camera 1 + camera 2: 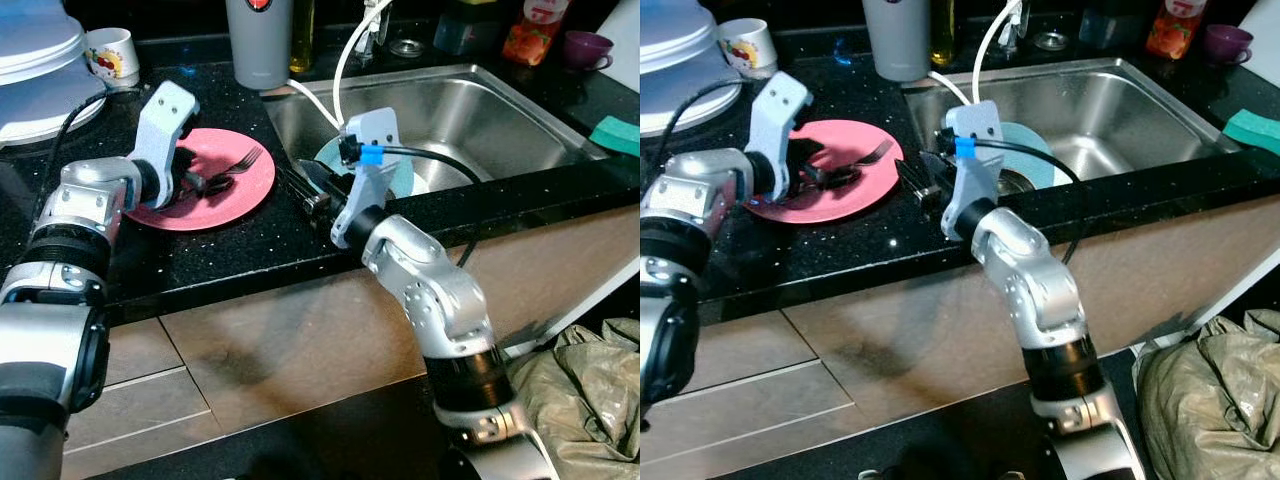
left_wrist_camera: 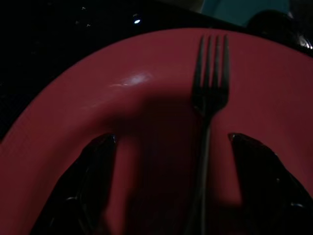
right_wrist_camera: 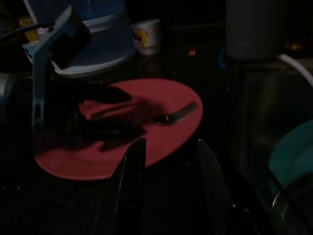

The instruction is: Kitchen organization

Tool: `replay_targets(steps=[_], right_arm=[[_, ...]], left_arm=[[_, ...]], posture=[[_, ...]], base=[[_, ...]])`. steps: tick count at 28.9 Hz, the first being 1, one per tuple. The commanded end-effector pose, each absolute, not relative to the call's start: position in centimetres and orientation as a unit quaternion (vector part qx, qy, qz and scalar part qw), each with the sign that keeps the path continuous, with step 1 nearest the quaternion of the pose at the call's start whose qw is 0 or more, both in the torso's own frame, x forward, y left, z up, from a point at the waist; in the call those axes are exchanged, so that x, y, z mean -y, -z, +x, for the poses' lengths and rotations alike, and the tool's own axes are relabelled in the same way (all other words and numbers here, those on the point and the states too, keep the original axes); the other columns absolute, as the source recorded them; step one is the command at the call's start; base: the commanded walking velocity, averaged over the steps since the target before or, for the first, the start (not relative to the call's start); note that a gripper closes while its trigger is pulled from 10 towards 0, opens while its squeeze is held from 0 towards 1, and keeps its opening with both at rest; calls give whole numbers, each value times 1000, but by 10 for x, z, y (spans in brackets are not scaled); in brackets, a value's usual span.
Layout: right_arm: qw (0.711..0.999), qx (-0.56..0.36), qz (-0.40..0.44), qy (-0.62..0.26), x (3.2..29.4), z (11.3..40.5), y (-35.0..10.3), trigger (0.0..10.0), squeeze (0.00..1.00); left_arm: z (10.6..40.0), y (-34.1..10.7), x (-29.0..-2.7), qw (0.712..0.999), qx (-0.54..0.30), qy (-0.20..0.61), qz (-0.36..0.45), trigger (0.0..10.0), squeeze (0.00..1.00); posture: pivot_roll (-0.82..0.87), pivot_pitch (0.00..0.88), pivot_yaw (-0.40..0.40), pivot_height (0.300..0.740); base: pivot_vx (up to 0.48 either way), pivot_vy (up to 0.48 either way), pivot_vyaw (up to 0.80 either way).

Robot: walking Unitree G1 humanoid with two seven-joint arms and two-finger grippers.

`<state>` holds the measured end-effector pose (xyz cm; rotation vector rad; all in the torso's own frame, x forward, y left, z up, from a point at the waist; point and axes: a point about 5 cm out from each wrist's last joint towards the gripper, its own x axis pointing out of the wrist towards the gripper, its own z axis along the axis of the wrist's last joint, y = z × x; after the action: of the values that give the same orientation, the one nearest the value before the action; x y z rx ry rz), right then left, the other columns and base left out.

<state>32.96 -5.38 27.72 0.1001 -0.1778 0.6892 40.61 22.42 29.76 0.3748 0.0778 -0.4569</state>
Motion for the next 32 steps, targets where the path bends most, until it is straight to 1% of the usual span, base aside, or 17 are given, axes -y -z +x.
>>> replay_targets(steps=[1, 7, 9, 11, 14, 19, 20, 21, 22, 23, 24, 26, 32], right_arm=[[935, 82, 51, -340, 53, 326, -276, 10000, 0], [935, 76, 51, -344, 51, 324, -277, 10000, 0], [934, 74, 52, -345, 50, 324, -278, 10000, 0], [934, 73, 52, -346, 50, 325, -278, 10000, 0], [934, 70, 53, -347, 50, 324, -278, 10000, 0], [934, 62, 58, -346, 49, 324, -278, 10000, 0], [934, 61, 59, -346, 49, 324, -278, 10000, 0], [934, 60, 61, -346, 49, 325, -278, 10000, 0], [934, 60, 64, -345, 50, 325, -278, 10000, 0], [934, 60, 64, -345, 50, 325, -278, 10000, 0], [934, 59, 67, -345, 50, 326, -278, 10000, 0], [934, 57, 73, -345, 50, 326, -278, 10000, 0], [934, 57, 78, -345, 49, 328, -279, 10000, 0]], left_arm=[[405, -290, -230, 955, -69, 232, 171, 10000, 0], [404, -284, -224, 949, -95, 275, 125, 10000, 0], [403, -283, -222, 946, -109, 294, 82, 10000, 0], [402, -281, -222, 944, -117, 299, 73, 10000, 0], [401, -277, -224, 940, -134, 301, 88, 10000, 0], [400, -271, -226, 927, -170, 307, 134, 10000, 0], [400, -270, -228, 926, -174, 302, 144, 5647, 0], [400, -269, -230, 924, -180, 294, 164, 1804, 0], [400, -268, -233, 922, -185, 283, 187, 0, 0], [400, -268, -233, 922, -185, 283, 187, 0, 0], [400, -266, -237, 916, -194, 271, 225, 0, 0], [399, -264, -241, 906, -204, 263, 260, 0, 0], [398, -264, -242, 906, -207, 267, 255, 0, 0]], posture=[[1, 251, -11, 740], [-4, 272, -13, 740], [-3, 274, -14, 740], [-3, 274, -14, 740], [-3, 274, -14, 740], [-2, 270, -18, 740], [-1, 267, -18, 740], [0, 266, -18, 740], [3, 263, -18, 740], [3, 263, -18, 740], [8, 261, -18, 740], [10, 258, -19, 740], [15, 247, -18, 740]], base=[[0, 0, 0], [0, 0, 0], [0, 0, 0], [0, 0, 0], [0, 0, 0], [0, 0, 0], [0, 0, 0], [0, 0, 0], [0, 0, 0], [0, 0, 0], [0, 0, 0], [0, 0, 0], [0, 0, 0]])
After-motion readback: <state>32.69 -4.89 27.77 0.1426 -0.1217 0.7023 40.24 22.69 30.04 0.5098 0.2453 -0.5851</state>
